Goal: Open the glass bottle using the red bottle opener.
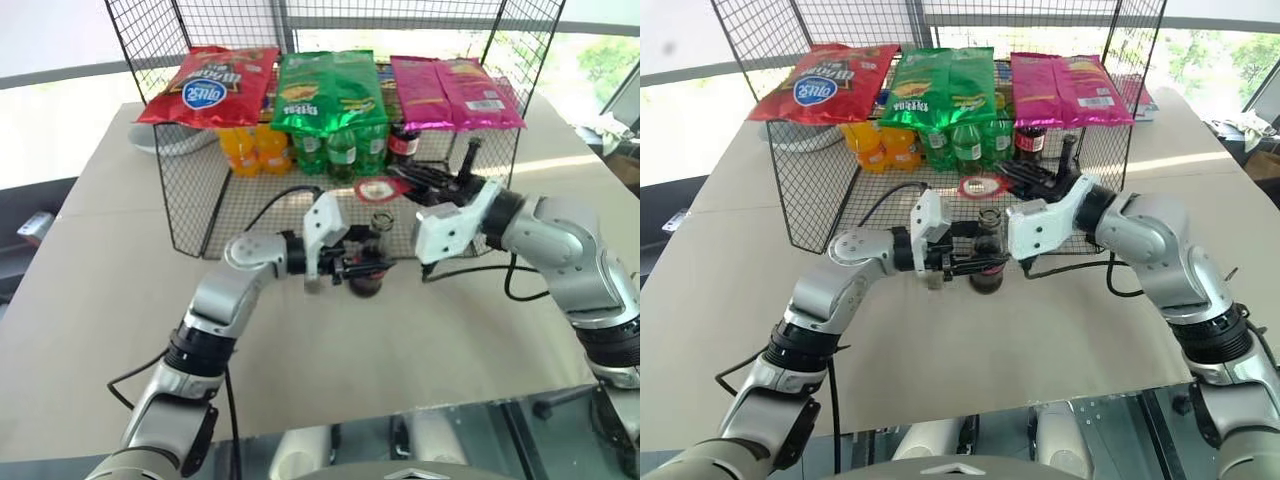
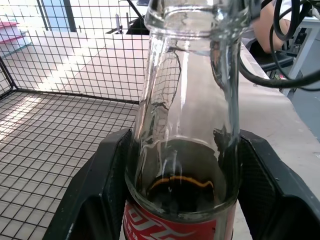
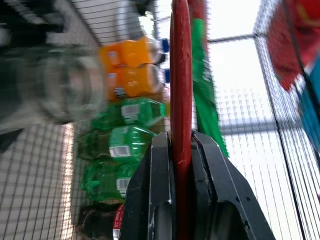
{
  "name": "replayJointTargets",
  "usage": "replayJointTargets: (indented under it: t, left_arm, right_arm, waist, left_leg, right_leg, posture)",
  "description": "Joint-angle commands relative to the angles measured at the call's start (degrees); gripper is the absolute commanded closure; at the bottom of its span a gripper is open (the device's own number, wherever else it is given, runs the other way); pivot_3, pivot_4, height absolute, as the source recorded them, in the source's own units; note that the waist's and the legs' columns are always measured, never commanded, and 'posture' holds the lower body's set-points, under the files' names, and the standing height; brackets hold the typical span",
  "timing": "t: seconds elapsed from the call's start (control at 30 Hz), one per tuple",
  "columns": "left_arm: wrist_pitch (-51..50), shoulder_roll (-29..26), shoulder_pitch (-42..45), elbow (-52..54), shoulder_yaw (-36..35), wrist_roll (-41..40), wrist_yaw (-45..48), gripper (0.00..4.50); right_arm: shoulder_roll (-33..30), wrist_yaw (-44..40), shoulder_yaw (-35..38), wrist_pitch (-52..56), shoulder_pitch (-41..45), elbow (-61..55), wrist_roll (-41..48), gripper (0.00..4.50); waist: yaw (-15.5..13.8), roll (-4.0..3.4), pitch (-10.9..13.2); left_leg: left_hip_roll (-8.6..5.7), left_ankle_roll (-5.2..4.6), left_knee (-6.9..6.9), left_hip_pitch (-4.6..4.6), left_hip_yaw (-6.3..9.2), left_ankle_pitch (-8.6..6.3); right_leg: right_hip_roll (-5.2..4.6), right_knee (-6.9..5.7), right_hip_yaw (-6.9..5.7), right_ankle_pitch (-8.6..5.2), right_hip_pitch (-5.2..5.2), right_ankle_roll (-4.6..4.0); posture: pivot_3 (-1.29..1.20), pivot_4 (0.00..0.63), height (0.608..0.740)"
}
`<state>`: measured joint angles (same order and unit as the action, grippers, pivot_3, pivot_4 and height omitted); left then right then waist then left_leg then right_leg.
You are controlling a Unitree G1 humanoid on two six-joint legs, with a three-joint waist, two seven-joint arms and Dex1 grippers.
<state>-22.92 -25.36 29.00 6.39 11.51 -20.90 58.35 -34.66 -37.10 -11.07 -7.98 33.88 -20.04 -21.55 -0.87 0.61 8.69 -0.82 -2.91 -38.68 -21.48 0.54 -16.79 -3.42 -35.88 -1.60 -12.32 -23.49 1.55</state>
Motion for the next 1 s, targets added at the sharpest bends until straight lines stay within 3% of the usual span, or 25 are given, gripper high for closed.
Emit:
replayJointTargets:
  t: [0.03,0.23,0.4,0.57,0.8,0.9,1.0]
  left_arm:
    - [-0.63,-1.23,-1.89,-0.66,0.22,1.28,-0.67,2.14]
    - [-2.08,-2.85,-2.74,2.74,-1.81,-0.5,-1.26,2.14]
    - [-2.22,-4.01,-4.51,6.51,-2.98,-1.86,-1.47,2.14]
    - [-1.17,-4.4,-6.32,7.52,-3.51,-1.91,-2.11,2.14]
    - [4.63,-5.12,-10.62,5.09,-3.05,-0.21,-1.27,2.14]
    - [5.94,-4.73,-10.04,3.64,-2.99,-0.05,-1.37,2.14]
    - [6.29,-4.46,-8.96,2.96,-2.59,0.11,-1.44,2.14]
  right_arm:
    - [1.61,0.27,3.59,6.45,-0.92,-4.85,2.64,4.5]
    - [5.94,-3.66,8.4,30.82,-10.94,-18.04,14.98,4.5]
    - [11.64,-4.58,15.5,55.45,-25.22,-30.53,36.42,4.5]
    - [11.55,-1.1,16.33,60.61,-36.17,-27.95,38.84,4.5]
    - [12.85,3.37,14.52,63.24,-36.83,-20.44,40.84,4.5]
    - [14.03,5.32,15.21,66.39,-35.05,-17.53,42.74,3.34]
    - [12.7,6.08,15.03,66.88,-33.93,-16.68,42.94,1.87]
  waist:
    - [-0.01,0.0,0.0]
    - [-0.03,-0.01,0.0]
    - [0.2,-0.07,0.03]
    - [0.23,-0.14,0.08]
    - [0.42,-0.17,0.07]
    - [0.38,-0.16,0.07]
    - [0.23,-0.16,0.07]
  left_leg:
    - [0.0,0.0,-0.01,-0.07,0.02,0.0]
    - [-0.01,0.01,-0.06,-0.3,0.06,0.01]
    - [0.02,0.0,0.04,-0.33,0.15,-0.01]
    - [0.05,-0.26,0.09,-0.27,0.15,-0.17]
    - [0.06,-0.25,0.09,-0.22,0.1,-0.16]
    - [0.06,-0.18,0.09,-0.2,0.08,-0.12]
    - [0.04,-0.17,0.08,-0.21,0.07,-0.11]
  right_leg:
    - [0.01,0.0,-0.02,0.02,-0.07,0.03]
    - [-0.02,0.01,-0.1,0.13,-0.22,0.21]
    - [-0.02,0.02,-0.17,0.13,-0.27,0.21]
    - [-0.03,0.01,-0.17,0.12,-0.29,0.2]
    - [0.08,-0.01,-0.09,0.12,-0.29,0.2]
    - [0.13,-0.01,-0.05,0.12,-0.28,0.2]
    - [0.25,-0.01,-0.04,0.13,-0.28,0.21]
  posture:
    - [0.0,0.15,0.74]
    - [0.0,0.15,0.74]
    - [0.0,0.15,0.74]
    - [0.0,0.15,0.74]
    - [0.0,0.15,0.74]
    - [0.0,0.15,0.74]
    - [0.0,0.15,0.74]
